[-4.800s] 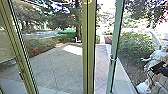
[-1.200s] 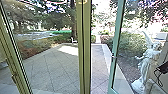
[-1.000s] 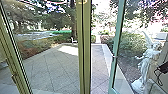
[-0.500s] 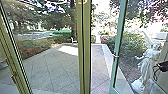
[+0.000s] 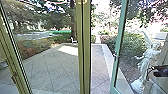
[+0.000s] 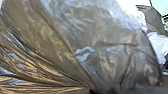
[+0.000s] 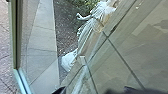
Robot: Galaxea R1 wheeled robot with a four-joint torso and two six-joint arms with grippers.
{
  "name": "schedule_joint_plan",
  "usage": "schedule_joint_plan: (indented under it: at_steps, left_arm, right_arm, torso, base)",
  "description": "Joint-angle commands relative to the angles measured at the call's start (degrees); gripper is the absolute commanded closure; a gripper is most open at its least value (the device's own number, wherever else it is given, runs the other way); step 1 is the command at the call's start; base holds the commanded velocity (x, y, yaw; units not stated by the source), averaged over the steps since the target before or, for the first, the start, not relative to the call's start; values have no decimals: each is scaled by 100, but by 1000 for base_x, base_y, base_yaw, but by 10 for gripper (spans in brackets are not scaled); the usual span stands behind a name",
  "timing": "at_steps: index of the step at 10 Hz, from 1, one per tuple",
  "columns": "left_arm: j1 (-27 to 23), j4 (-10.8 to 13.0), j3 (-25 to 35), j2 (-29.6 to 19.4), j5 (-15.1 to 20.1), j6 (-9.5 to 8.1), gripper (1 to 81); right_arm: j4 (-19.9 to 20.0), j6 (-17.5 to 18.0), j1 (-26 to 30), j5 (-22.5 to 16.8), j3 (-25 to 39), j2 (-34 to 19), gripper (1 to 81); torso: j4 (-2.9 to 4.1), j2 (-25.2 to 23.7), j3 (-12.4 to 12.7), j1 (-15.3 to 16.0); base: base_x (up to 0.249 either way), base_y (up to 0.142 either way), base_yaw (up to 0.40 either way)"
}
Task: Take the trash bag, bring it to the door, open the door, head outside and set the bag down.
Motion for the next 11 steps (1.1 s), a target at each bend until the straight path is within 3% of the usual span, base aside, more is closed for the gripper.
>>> schedule_joint_plan:
  at_steps: [1,4,7,10,11]
  left_arm:
    - [-220,-26,31,37,408,32,811]
    - [-220,9,31,37,382,32,811]
    - [-220,17,31,-16,382,40,811]
    - [-220,18,31,28,365,49,811]
    - [-220,9,31,28,364,49,811]
  right_arm:
    - [732,-3,505,-439,285,-111,10]
    - [1778,-74,-294,-553,786,-146,10]
    - [2812,-56,-1392,-563,1696,-294,10]
    - [3140,-39,-2430,131,2094,-305,10]
    - [3167,-39,-2615,150,2298,-313,10]
  torso:
    - [0,0,0,0]
    - [0,0,0,0]
    - [0,0,0,0]
    - [0,0,0,0]
    - [0,0,0,0]
  base:
    - [0,0,0]
    - [0,0,0]
    - [0,0,0]
    - [0,0,0]
    - [0,0,0]
